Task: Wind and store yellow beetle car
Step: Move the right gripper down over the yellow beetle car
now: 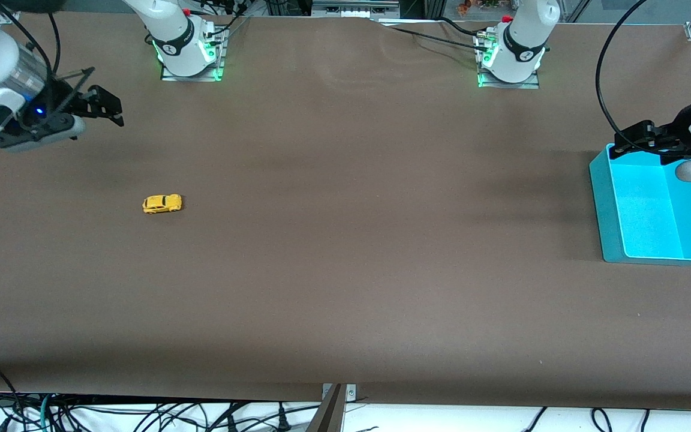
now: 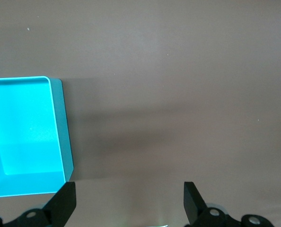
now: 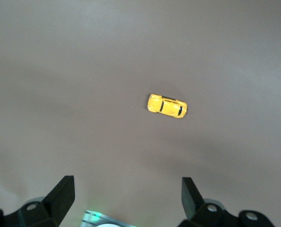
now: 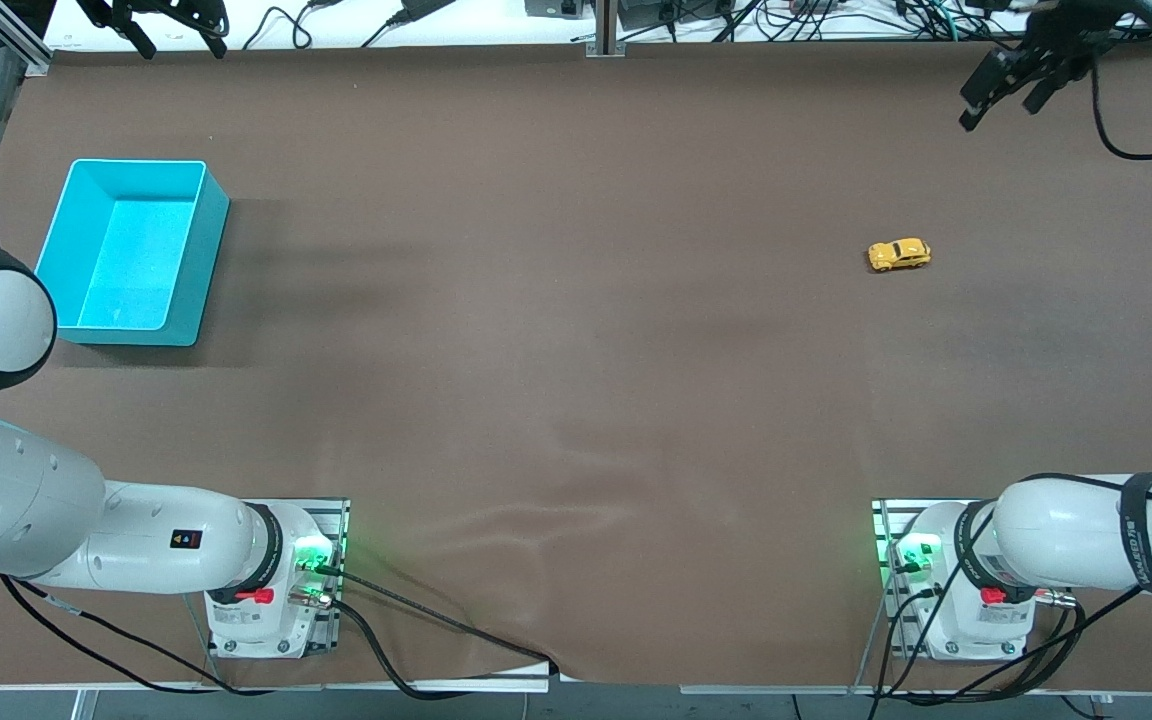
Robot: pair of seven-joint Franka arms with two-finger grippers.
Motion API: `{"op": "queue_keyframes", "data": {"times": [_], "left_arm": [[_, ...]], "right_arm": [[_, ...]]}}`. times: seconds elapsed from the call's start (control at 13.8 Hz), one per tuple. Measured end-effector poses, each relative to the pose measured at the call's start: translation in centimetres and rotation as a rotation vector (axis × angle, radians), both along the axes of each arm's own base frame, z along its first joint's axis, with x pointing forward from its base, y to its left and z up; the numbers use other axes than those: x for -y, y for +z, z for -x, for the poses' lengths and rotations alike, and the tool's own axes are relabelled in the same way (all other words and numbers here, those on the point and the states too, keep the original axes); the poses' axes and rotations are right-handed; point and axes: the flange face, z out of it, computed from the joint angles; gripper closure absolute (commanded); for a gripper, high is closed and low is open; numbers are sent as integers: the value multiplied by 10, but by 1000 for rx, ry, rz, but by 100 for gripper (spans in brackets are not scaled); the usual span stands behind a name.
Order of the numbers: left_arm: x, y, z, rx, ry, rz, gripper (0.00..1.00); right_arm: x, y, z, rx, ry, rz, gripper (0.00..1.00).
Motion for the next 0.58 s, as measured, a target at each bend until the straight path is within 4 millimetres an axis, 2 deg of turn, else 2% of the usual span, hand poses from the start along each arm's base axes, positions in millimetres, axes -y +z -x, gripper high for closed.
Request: {"op": "queue_keyframes", "data": {"times": [0.29, 0.58], "left_arm": [[0, -1, -1, -2, -1, 0, 0], [0, -1, -1, -1, -1, 0, 0]], "right_arm": [[2, -66, -20, 14, 315, -26, 0], [11, -150, -25, 67, 657, -52, 0]]}}
